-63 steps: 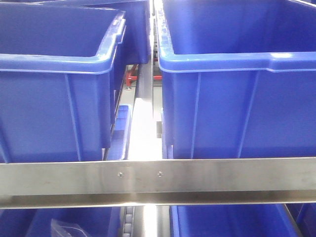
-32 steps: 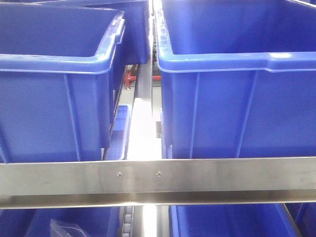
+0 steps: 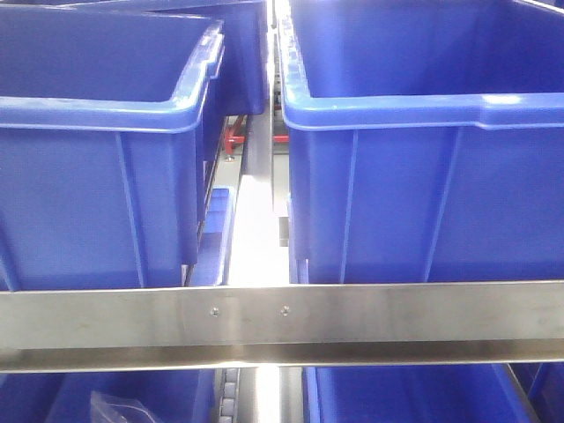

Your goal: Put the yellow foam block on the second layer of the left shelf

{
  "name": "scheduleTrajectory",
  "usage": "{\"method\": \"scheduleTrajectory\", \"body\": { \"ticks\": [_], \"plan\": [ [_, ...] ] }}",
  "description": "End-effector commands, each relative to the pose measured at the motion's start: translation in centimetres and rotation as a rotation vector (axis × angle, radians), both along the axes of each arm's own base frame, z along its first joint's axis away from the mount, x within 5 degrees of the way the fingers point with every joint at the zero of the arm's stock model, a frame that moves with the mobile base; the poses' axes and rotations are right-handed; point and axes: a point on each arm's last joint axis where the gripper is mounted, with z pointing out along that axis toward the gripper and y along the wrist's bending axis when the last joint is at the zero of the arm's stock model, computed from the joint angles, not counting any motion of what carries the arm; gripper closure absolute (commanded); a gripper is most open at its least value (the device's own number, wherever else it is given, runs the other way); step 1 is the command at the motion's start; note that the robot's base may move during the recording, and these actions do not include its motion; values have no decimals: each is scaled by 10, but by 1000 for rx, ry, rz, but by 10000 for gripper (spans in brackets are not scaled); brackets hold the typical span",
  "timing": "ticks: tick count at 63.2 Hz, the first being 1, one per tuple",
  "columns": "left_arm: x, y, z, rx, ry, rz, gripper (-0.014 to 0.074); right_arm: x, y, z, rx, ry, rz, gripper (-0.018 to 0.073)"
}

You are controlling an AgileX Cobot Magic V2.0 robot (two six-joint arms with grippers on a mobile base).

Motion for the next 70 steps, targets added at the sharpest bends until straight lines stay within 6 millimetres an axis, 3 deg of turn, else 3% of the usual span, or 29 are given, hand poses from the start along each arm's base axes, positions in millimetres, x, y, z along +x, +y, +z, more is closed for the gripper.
{"method": "scheduleTrajectory", "body": {
  "ticks": [1,70],
  "plan": [
    [-1,0,-1,-8,-72,0,472,-4,0,14,42,-116,3,504],
    [-1,0,-1,-8,-72,0,472,-4,0,14,62,-109,6,504]
  ]
}}
